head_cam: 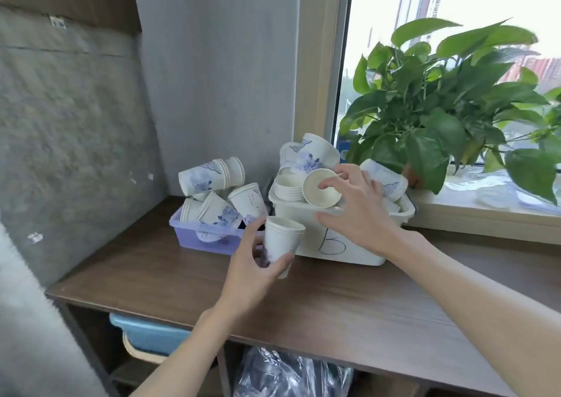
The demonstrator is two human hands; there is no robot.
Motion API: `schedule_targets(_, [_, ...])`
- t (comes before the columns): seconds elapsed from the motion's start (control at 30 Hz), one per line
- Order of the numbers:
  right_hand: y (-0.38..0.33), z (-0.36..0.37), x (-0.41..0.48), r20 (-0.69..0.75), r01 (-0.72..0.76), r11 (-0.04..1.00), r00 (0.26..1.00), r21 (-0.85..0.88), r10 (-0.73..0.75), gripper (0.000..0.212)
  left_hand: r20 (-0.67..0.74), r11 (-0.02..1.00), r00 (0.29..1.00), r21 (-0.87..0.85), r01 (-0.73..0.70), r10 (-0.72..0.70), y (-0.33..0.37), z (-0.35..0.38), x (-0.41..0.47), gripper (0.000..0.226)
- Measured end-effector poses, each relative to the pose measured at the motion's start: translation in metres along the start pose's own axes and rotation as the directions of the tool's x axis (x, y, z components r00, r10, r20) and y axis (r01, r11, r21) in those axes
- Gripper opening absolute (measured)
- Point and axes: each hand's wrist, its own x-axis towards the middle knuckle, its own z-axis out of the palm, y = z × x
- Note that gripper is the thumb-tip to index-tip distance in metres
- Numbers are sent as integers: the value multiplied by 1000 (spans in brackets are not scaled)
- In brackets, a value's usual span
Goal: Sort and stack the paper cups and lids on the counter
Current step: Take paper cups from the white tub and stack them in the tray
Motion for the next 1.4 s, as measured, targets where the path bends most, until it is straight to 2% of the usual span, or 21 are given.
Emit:
schedule_targets(0.2, [-1, 9, 6, -55, 14, 995, 998, -99, -20, 38, -14, 999, 999, 15, -29, 29, 1, 2, 4, 74])
schedule_targets(0.3, [-7, 8, 9, -83, 32, 996, 996, -81, -39, 32, -33, 999, 998, 16, -47, 47, 6, 0, 0, 66])
schedule_targets(0.47, [-22, -14, 7, -229, 67, 994, 972, 90, -45, 40, -43, 997, 997, 32, -65, 67, 9, -4, -7, 68])
schedule_targets(0.63, [-42, -38, -10, -240, 37, 892, 967, 450, 81, 39, -39, 998, 998, 34, -44, 45, 6, 0, -20, 69])
schedule_targets(0.77, [-53, -35, -25, -148, -34, 791, 977, 611, 155, 34, -24, 998, 998, 32, -50, 51, -3, 4, -36, 68])
schedule_targets(0.93, [-49, -4, -45, 27, -200, 696, 968, 690, 251, 25, -28, 996, 997, 55, -68, 70, -12, 6, -50, 73])
schedule_targets(1.2, [-41, 36, -51, 161, -363, 601, 918, 712, 363, 44, 35, 983, 991, 126, -131, 128, -22, 7, -48, 71])
schedule_targets(1.4, [-40, 55, -59, 359, -452, 519, 892, 726, 275, 65, 12, 985, 994, 131, -111, 110, -25, 6, -47, 79])
